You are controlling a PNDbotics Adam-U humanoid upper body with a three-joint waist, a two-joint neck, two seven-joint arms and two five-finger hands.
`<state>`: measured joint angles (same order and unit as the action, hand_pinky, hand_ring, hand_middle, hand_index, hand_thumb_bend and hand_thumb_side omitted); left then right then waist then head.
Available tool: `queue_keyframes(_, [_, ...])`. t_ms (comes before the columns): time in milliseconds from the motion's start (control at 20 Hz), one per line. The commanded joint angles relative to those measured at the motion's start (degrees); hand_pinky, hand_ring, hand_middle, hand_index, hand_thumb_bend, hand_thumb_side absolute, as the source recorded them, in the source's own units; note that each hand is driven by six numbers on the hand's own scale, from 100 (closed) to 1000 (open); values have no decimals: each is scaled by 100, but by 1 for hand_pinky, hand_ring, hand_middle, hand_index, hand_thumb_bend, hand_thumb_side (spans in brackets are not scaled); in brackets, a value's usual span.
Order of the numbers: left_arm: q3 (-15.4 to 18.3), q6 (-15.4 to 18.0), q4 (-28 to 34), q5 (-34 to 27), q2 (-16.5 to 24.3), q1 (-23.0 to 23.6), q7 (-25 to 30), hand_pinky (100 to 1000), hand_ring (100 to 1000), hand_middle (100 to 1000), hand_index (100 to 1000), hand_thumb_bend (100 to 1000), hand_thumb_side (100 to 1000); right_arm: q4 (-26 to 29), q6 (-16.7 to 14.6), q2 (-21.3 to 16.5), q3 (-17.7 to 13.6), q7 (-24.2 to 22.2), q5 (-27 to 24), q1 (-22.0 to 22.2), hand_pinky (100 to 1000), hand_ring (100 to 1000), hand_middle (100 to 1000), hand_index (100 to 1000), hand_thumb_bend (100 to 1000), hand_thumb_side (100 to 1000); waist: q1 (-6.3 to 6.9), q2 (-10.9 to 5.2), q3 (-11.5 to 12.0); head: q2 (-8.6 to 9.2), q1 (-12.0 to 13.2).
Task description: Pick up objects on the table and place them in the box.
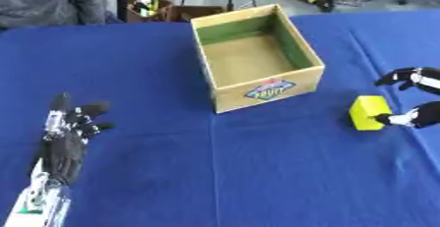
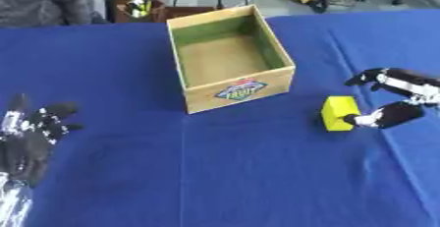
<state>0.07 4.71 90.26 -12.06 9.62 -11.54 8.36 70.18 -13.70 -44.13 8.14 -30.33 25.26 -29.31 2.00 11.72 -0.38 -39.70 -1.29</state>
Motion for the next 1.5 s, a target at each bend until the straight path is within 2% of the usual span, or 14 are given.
queue_keyframes(50, [-18,10,65,-17,116,-53,24,728,871,711,659,415,1000,-136,-10,-102,-79,-9,96,-122,845,923,859,892,417,437,-11,-89,-1,35,3])
queue_keyframes(750, [-22,12,64,-19,111,-41,31,728,871,710,659,412,1000,-538,-90,61,-93,20,178,-184,842,922,849,888,402,439,38,-92,-1,23,8])
queue_keyframes(1500, [-26,10,61,-16,108,-35,38,729,871,709,659,412,1000,44,-154,-6,6,-21,-48,-250,842,923,848,888,413,424,34,-86,-17,8,22])
